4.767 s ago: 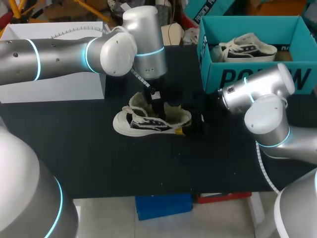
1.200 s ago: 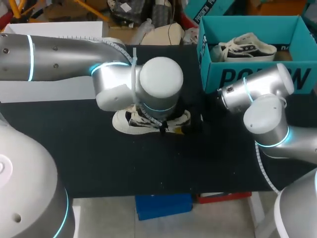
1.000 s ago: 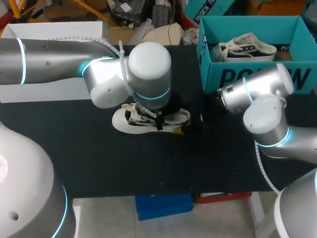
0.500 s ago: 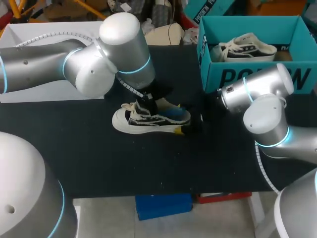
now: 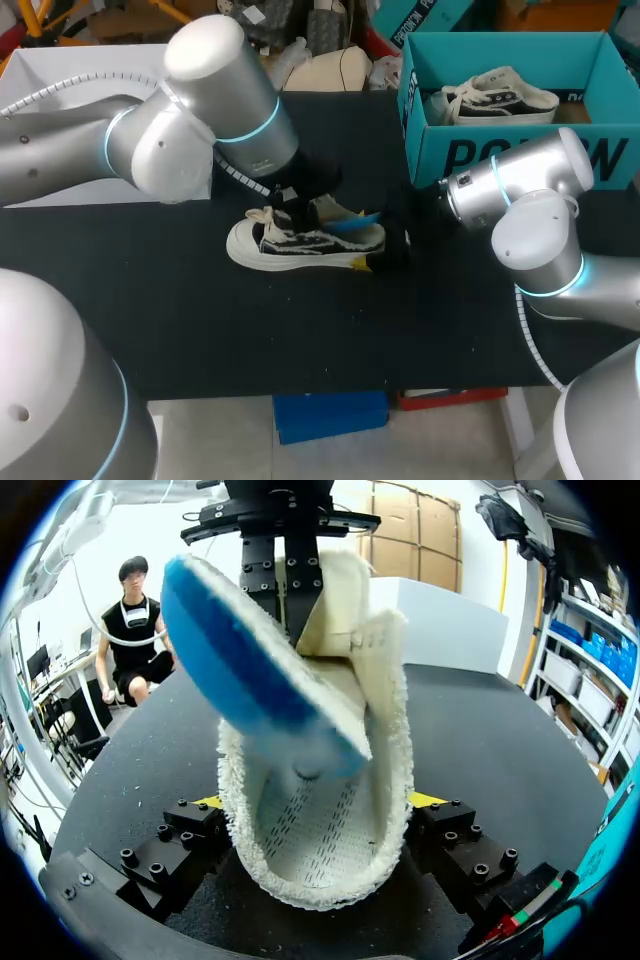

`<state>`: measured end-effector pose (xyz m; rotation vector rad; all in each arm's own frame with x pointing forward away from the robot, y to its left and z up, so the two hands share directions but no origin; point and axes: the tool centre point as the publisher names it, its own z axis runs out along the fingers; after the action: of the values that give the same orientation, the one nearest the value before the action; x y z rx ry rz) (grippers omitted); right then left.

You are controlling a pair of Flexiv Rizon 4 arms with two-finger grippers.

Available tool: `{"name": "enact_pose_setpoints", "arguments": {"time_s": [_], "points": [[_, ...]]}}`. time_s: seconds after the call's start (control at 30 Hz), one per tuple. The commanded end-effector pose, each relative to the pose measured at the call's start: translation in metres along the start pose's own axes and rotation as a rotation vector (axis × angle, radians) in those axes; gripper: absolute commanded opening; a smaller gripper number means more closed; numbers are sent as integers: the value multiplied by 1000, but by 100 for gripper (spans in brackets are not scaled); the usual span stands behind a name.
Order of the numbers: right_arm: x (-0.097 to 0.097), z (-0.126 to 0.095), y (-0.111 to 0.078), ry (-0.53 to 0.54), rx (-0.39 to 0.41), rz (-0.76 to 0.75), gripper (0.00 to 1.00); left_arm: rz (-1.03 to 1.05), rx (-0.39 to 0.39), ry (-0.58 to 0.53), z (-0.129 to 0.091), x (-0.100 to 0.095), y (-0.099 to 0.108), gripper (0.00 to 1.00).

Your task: Take the shoe out of the shoebox, open the shoe tongue, remove and reinsert the insole, then place the shoe into the shoebox

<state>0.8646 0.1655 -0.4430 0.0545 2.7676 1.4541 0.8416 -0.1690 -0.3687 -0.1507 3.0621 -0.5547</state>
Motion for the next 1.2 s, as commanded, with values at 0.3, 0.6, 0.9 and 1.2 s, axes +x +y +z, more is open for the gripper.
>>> {"name": "enact_pose_setpoints", "arguments": {"time_s": [0.3, 0.6, 0.9, 1.2], "points": [[2, 6, -6, 0, 2, 2, 0, 63, 84, 24, 18, -6, -4, 41], [2, 6, -6, 0, 2, 2, 0, 152, 79, -17, 22, -1, -14, 52], [2, 6, -6, 0, 2, 2, 0, 229, 46, -90, 31, -6, -21, 57], [2, 6, -6, 0, 2, 2, 0, 253, 34, -127, 49, -7, -26, 62]]}}
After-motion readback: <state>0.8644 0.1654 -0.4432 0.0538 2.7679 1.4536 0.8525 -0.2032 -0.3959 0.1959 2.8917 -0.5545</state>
